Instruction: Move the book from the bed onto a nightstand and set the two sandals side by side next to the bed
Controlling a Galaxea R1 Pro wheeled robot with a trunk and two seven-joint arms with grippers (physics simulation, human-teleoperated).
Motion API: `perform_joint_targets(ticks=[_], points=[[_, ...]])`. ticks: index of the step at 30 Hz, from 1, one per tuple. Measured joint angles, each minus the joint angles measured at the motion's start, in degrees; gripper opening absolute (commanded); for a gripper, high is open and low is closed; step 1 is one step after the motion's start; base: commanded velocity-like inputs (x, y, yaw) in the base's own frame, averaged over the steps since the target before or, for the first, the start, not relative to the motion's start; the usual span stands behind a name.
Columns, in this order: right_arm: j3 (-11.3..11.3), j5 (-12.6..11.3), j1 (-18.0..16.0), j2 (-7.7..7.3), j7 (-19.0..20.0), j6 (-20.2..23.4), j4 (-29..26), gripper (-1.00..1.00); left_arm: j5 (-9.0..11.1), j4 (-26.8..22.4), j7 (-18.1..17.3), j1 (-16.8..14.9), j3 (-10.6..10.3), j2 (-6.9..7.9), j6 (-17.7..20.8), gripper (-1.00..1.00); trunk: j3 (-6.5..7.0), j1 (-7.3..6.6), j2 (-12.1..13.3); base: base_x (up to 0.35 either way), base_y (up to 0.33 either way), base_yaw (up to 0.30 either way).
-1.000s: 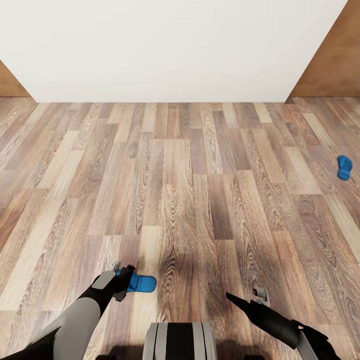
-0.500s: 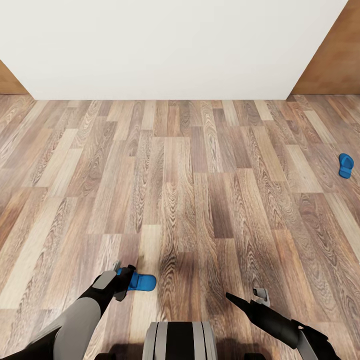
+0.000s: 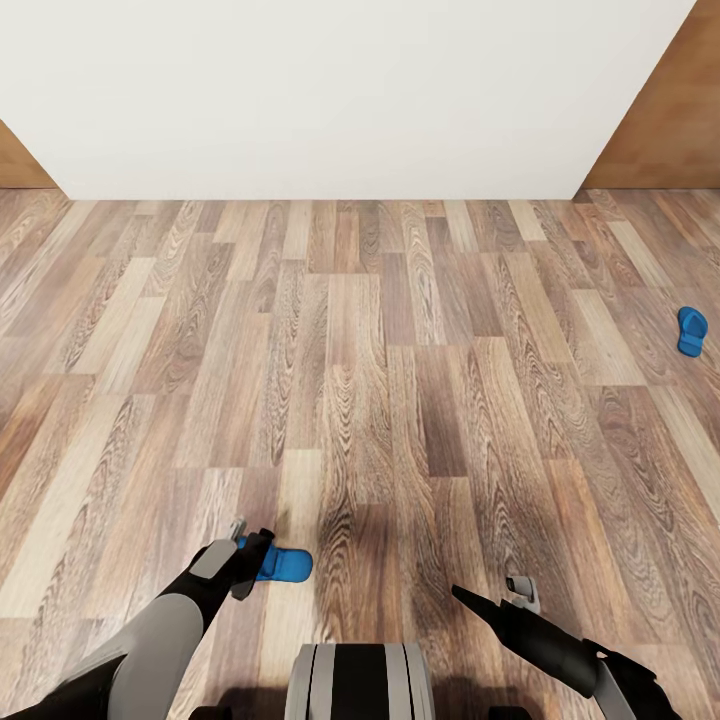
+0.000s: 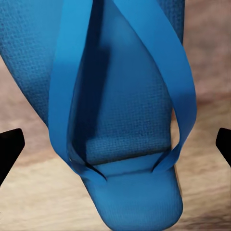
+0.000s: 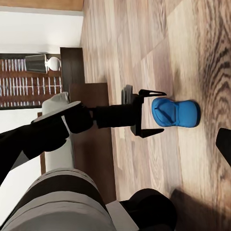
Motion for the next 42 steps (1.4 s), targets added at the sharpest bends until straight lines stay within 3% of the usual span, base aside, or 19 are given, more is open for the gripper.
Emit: perform_joint_targets(ticks=[29, 30, 42], points=[[-0.01, 0.0, 0.0, 0.0, 0.05, 0.07, 0.0, 1.0, 0.0, 0.0, 0.08, 0.0, -0.31, 0.02, -0.02, 1.0, -0.44, 0.05, -0.03, 0.0, 0.0, 0.0], [-0.01, 0.0, 0.0, 0.0, 0.05, 0.07, 0.0, 1.0, -0.01, 0.0, 0.1, 0.0, -0.32, 0.02, -0.02, -1.0, -0.44, 0.05, -0.03, 0.0, 0.0, 0.0], [-0.01, 0.0, 0.0, 0.0, 0.03, 0.07, 0.0, 1.0, -0.06, 0.0, 0.15, 0.0, -1.22, 0.0, 0.0, -1.0, -0.44, 0.05, -0.03, 0.0, 0.0, 0.0]])
